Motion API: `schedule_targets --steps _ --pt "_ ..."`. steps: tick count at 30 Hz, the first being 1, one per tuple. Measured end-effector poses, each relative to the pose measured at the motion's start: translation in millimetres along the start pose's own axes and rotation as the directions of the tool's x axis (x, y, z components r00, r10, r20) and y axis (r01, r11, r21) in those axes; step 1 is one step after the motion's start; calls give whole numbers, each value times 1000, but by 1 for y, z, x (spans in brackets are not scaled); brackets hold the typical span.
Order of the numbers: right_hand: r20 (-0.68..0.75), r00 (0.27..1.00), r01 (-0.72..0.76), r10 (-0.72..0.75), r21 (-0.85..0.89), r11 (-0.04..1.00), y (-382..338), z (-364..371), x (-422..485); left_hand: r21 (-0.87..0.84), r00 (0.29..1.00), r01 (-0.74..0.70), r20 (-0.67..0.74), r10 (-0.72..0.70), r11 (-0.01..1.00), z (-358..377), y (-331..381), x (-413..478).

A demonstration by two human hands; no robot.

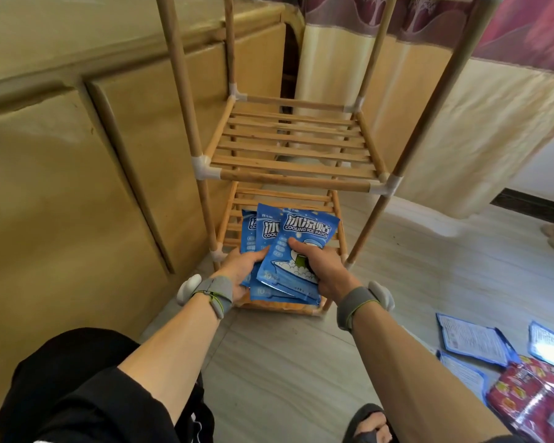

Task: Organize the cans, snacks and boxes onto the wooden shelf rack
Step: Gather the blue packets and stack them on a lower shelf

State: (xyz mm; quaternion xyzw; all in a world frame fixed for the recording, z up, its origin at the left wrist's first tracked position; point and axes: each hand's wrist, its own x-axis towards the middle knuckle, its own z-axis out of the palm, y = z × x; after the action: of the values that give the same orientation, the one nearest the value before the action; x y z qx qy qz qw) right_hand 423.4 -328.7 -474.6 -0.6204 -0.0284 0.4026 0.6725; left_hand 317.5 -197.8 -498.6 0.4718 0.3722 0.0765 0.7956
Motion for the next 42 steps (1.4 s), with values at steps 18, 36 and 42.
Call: schedule_targets --steps 18,36,42 --pt "135 990 -30 37 -53 998 -40 -4 59 165 998 43 30 -48 985 20 60 34" --pt "-136 985 85 -107 -158 984 -1 1 115 21 990 31 -139 -28 999 7 50 108" --pt "-110 985 111 -133 -183 977 -2 7 147 90 971 -104 -207 121 990 3 45 155"
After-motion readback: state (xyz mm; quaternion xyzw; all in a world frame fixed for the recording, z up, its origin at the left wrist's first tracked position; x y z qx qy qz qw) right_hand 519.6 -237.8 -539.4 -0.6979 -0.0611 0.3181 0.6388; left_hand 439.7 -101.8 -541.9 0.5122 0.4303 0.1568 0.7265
